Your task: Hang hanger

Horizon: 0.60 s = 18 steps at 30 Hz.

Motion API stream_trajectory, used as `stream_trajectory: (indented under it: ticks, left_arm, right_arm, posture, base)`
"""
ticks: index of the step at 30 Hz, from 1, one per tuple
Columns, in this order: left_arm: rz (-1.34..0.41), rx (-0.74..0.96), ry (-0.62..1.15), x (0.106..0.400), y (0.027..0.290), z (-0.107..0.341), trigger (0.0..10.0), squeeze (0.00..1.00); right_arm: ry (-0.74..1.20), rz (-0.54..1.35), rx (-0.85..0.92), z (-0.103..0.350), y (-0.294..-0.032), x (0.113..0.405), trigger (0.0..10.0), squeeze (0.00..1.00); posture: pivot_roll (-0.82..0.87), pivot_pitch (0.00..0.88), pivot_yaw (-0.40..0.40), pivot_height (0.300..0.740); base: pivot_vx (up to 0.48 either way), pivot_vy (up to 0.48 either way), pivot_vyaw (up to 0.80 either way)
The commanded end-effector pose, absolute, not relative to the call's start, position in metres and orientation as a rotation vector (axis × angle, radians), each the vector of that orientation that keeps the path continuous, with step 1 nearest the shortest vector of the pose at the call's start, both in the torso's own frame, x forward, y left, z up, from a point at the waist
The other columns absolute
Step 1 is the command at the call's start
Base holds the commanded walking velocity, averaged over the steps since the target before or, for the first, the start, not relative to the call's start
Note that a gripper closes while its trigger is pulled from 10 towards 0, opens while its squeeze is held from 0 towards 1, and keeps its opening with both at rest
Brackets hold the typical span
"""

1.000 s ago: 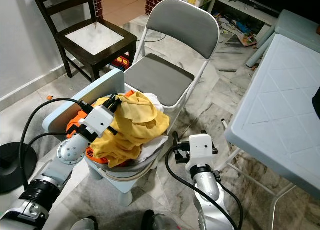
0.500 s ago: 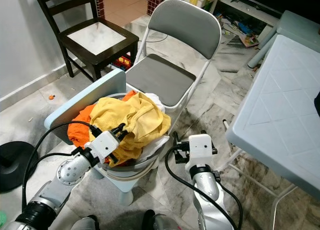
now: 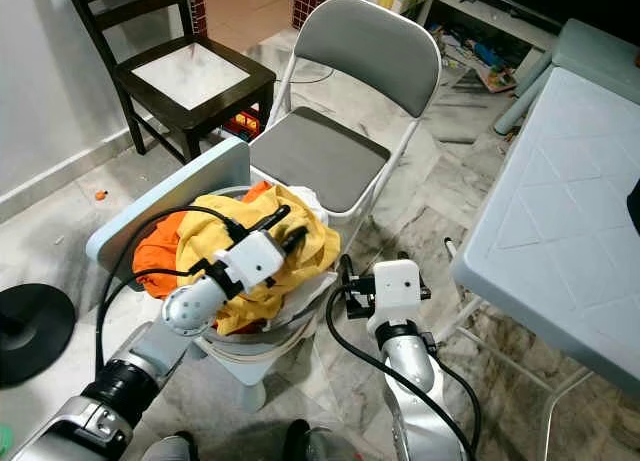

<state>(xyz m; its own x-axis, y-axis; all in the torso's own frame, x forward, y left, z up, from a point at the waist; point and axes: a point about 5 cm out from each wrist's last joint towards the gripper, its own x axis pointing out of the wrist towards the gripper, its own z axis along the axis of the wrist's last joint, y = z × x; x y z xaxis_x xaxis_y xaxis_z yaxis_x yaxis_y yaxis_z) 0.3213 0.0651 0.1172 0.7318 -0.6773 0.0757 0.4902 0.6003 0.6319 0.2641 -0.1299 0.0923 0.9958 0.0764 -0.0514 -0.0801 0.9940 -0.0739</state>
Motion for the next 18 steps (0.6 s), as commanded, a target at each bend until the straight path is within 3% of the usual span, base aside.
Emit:
stream_trajectory:
  ticks: [1,4,5,6,7,13,14,15,16,18]
  left_arm:
    - [-0.774,0.687,-0.261,0.321,0.051,0.105,10.0,1.0]
    - [-0.792,0.698,-0.215,0.321,0.052,0.098,10.0,1.0]
    - [-0.787,0.725,-0.177,0.323,0.055,0.094,10.0,0.2]
    - [-0.779,0.742,-0.155,0.324,0.058,0.091,10.0,0.2]
    - [-0.745,0.745,-0.137,0.327,0.062,0.09,10.0,0.0]
    - [-0.596,0.747,-0.199,0.338,0.08,0.103,10.0,0.0]
    - [-0.59,0.732,-0.218,0.338,0.081,0.106,10.0,0.2]
    - [-0.589,0.722,-0.227,0.338,0.081,0.108,10.0,0.2]
    - [-0.601,0.696,-0.235,0.336,0.082,0.109,10.0,1.0]
    - [-0.635,0.679,-0.25,0.332,0.081,0.109,10.0,1.0]
  right_arm:
    - [0.075,0.061,-0.086,0.086,-0.135,0.26,10.0,0.0]
    - [0.076,0.057,-0.085,0.086,-0.135,0.26,10.0,0.0]
    - [0.077,0.056,-0.085,0.085,-0.135,0.26,10.0,0.0]
    - [0.077,0.055,-0.084,0.085,-0.135,0.26,10.0,0.0]
    - [0.077,0.054,-0.084,0.085,-0.135,0.26,10.0,0.0]
    - [0.083,0.052,-0.082,0.084,-0.135,0.26,10.0,0.0]
    - [0.085,0.053,-0.082,0.084,-0.135,0.26,10.0,0.0]
    - [0.086,0.054,-0.082,0.084,-0.135,0.26,10.0,0.0]
    - [0.086,0.056,-0.083,0.084,-0.135,0.26,10.0,0.0]
    - [0.087,0.059,-0.084,0.084,-0.135,0.261,10.0,0.0]
  posture:
    - [0.14,0.197,-0.168,0.74]
    - [0.14,0.196,-0.167,0.74]
    - [0.14,0.195,-0.162,0.74]
    - [0.14,0.194,-0.162,0.74]
    - [0.14,0.194,-0.159,0.74]
    - [0.14,0.193,-0.161,0.74]
    - [0.15,0.192,-0.163,0.74]
    - [0.15,0.192,-0.163,0.74]
    - [0.15,0.192,-0.165,0.74]
    - [0.15,0.192,-0.167,0.74]
  base:
    - [0.0,0.0,0.0]
    - [0.0,0.0,0.0]
    - [0.0,0.0,0.0]
    - [0.0,0.0,0.0]
    - [0.0,0.0,0.0]
    - [0.0,0.0,0.0]
    - [0.0,0.0,0.0]
    - [0.0,0.0,0.0]
    - [0.0,0.0,0.0]
    - [0.0,0.0,0.0]
